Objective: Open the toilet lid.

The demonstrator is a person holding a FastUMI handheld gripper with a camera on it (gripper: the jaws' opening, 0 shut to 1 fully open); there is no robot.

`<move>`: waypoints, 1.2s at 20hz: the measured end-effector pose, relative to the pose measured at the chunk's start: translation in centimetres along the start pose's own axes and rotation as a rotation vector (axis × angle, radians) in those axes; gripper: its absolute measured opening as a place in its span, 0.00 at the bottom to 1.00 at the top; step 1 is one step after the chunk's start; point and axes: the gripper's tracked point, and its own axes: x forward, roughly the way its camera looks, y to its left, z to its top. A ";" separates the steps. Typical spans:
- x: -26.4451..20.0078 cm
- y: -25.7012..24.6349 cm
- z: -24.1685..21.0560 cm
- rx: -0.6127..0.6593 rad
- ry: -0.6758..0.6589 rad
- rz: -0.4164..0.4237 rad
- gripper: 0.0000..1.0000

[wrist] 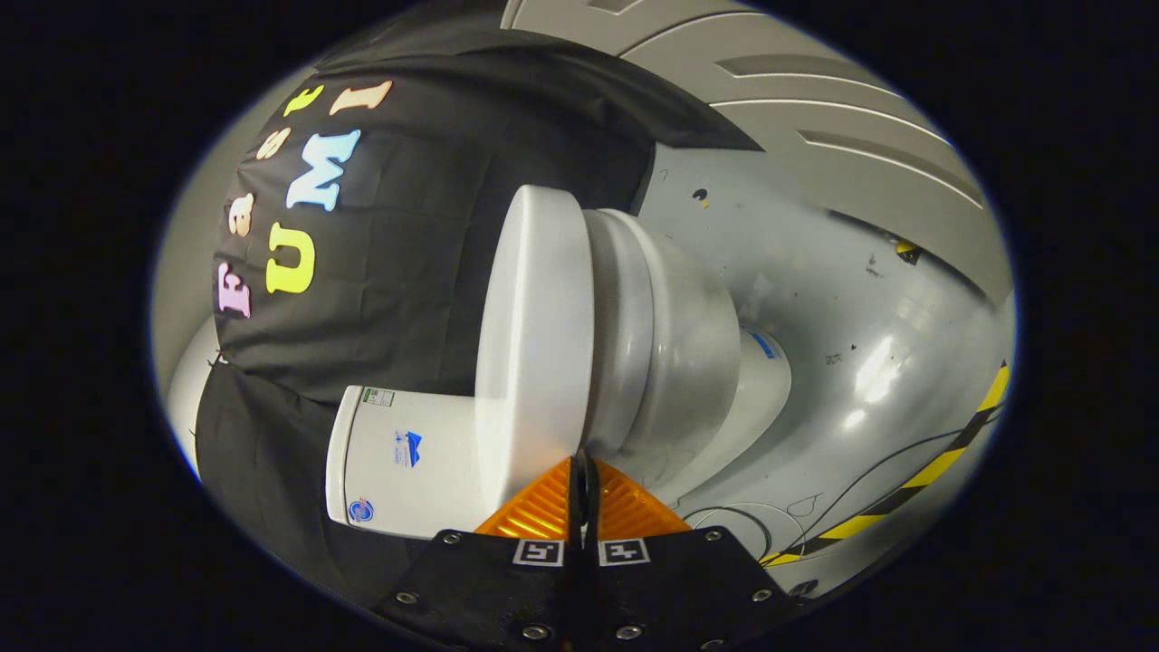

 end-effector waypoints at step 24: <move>-4.0 13.8 -0.1 -0.579 -0.217 -0.126 0.00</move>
